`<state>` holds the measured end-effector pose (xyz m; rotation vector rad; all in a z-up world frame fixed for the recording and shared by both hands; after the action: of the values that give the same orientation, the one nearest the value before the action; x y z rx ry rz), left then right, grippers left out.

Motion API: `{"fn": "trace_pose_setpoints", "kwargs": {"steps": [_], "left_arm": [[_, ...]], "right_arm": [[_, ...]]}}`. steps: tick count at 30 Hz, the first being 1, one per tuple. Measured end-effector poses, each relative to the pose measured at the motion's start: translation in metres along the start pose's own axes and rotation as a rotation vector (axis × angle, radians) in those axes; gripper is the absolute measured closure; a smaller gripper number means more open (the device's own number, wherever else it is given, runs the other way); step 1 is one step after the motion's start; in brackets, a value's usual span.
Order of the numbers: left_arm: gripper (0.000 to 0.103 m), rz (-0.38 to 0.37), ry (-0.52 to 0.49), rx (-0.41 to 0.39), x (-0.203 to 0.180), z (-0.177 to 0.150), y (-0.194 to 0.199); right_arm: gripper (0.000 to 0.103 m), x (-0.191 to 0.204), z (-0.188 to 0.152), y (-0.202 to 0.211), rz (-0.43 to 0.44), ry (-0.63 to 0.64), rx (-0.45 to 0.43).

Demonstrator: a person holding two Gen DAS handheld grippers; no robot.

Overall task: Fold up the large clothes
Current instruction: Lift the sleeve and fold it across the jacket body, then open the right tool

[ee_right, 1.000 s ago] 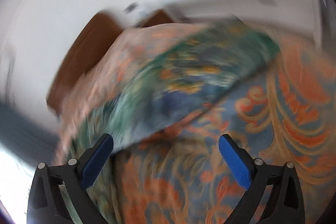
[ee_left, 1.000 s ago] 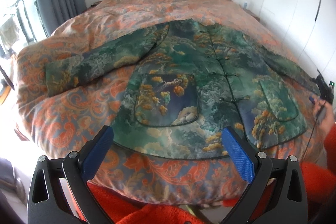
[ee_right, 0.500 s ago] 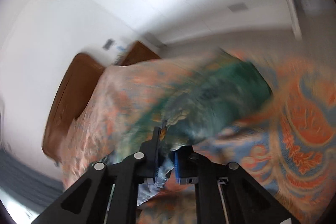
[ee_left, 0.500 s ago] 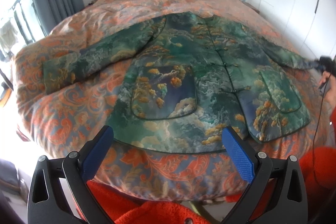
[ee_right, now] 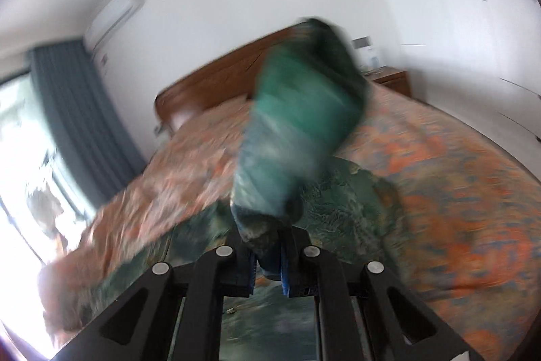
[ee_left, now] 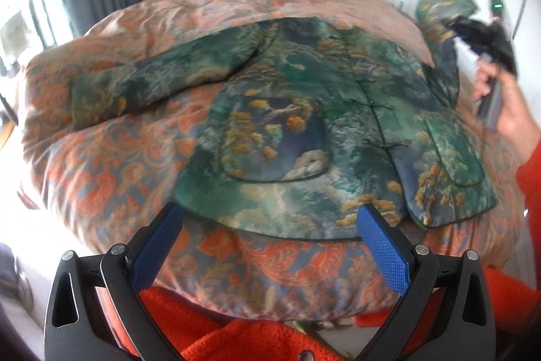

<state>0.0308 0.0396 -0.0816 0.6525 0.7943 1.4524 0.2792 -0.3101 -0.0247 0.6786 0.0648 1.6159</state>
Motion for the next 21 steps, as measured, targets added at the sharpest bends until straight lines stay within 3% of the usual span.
{"fn": "trace_pose_setpoints", "kwargs": {"steps": [7,9,11,13,16,18,21], "left_arm": [[0.000,0.035,0.062,0.019,0.028,-0.010,-0.004],[0.000,0.040,0.071,0.024,0.031,-0.011,-0.007],[0.000,0.039,0.076,0.035,0.032,-0.011,-0.012],[0.000,0.026,0.074,0.045,0.029,-0.010,-0.020],[0.000,-0.037,0.062,0.052,0.023,0.001,-0.031],[0.001,-0.106,0.057,0.062,0.016,0.015,-0.038],[0.001,-0.266,0.025,0.066,-0.006,0.051,-0.052]], "right_arm": [[0.087,0.073,-0.086,-0.100,-0.088,0.200,0.243],[0.079,0.074,-0.109,-0.117,-0.104,0.201,0.313],[0.050,0.061,-0.139,-0.114,-0.084,0.165,0.394],[0.046,0.054,-0.158,-0.117,-0.045,0.134,0.454],[0.040,0.059,-0.159,-0.106,-0.002,0.131,0.450],[0.040,0.060,-0.156,-0.082,0.076,0.095,0.449],[0.039,0.055,-0.157,-0.040,0.137,0.071,0.432]]}}
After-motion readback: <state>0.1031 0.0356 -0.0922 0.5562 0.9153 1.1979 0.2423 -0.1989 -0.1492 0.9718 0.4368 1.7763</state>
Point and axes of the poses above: each gripper's, at about its wrist camera, not at the fingertips, and y roughly against the way its jaws point, x to its left, z to its top, the point moved 4 cm from there along -y, roughly the way its jaws point, and after that the axes turned 1 degree about y, right-handed, at the moved point
